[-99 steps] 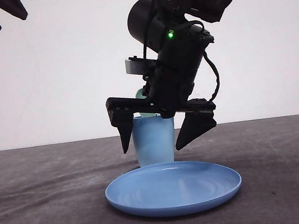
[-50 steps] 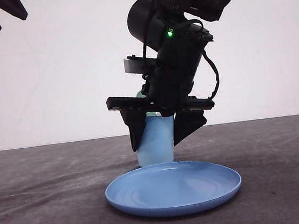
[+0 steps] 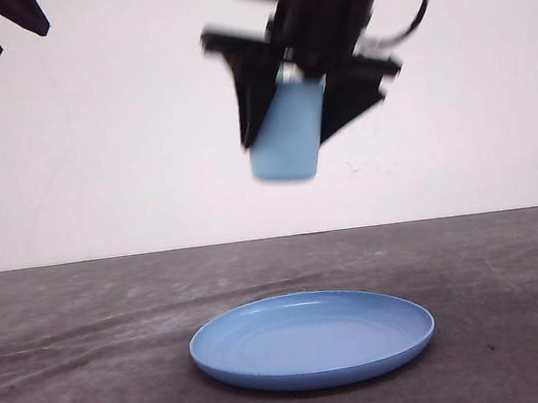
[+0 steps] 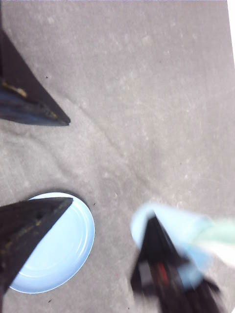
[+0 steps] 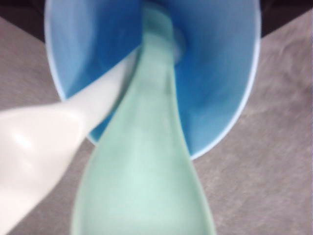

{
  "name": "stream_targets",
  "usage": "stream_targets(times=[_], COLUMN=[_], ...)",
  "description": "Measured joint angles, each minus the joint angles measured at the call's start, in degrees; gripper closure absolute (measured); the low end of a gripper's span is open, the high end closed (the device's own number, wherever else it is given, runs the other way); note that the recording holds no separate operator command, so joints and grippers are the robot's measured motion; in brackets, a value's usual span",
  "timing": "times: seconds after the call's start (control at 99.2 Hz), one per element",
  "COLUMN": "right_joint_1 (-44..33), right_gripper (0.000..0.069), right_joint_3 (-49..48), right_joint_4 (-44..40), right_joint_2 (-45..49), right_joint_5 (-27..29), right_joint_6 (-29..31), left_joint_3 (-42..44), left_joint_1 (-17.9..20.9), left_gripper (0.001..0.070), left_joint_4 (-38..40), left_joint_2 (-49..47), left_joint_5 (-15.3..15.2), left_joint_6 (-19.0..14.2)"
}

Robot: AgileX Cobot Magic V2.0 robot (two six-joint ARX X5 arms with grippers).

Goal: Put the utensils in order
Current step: 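Lift the cup with the right gripper above the plate, then lower the held cup onto the center of the blue plate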

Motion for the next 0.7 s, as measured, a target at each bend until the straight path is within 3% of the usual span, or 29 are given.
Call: stream_targets(times=[0.353,0.696], right_joint_1=[4.42,12.83], right_gripper=[0.0289,0.0289], right_joint_3=[-0.26,-12.7], right_joint_4=[-11.82,-0.59], right_joint_2=[-7.45,-7.17], right_joint_5=[0.02,6.05], right_joint_6=[-0.72,-0.02], left_joint_3=[0.0,0.0], left_joint_1=[0.0,0.0], left_gripper=[0.0438,0.0438], left_joint_4=[-0.02,-0.02], left_joint_2=[0.02,0.74], left_joint_5=[0.0,-0.02], left_joint_6=[0.0,0.0])
